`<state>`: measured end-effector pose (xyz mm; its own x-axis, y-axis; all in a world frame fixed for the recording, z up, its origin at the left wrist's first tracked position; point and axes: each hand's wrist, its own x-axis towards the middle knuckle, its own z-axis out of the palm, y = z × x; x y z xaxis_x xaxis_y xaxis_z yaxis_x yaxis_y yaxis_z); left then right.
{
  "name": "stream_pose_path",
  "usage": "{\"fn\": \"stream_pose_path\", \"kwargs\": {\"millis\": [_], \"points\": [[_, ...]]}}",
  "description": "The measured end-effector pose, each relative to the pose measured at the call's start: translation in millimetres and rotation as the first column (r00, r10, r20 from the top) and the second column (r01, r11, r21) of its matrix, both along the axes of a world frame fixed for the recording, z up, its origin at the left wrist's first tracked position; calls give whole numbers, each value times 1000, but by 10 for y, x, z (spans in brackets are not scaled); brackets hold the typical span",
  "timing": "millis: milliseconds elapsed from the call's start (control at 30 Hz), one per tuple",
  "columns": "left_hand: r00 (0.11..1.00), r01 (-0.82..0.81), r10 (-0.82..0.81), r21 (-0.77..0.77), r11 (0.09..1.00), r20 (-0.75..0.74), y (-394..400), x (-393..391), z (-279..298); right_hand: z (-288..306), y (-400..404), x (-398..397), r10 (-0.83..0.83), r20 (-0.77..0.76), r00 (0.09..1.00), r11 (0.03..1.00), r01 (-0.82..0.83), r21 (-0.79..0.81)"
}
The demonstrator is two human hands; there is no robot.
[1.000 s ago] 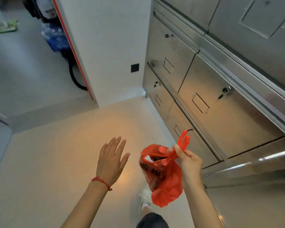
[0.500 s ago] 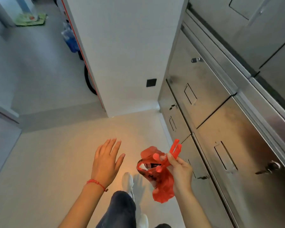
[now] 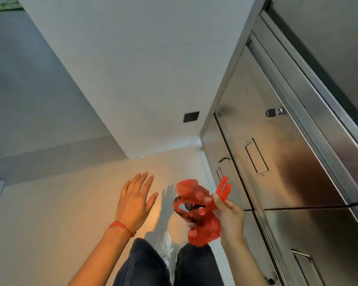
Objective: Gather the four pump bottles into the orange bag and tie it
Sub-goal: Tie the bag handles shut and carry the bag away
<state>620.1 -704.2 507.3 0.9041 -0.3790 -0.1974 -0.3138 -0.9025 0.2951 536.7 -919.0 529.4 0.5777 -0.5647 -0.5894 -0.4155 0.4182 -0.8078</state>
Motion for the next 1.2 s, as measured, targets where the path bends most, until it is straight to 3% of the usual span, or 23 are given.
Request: {"fn": "stream_pose_path", "kwargs": {"millis": [400, 867, 1200], "points": [[995, -82, 83, 14, 997, -49, -391, 1248, -801, -987, -312, 1650, 131, -84, 988, 991, -133, -21], [999, -33, 33, -46, 998, -8, -305, 2234, -2871, -3219, -306, 2710, 93, -114, 989, 988, -106, -115], [994, -6, 5, -5, 1000, -111, -280, 2426, -3894, -4349, -208, 3240, 66, -90, 994, 994, -73, -80]]}}
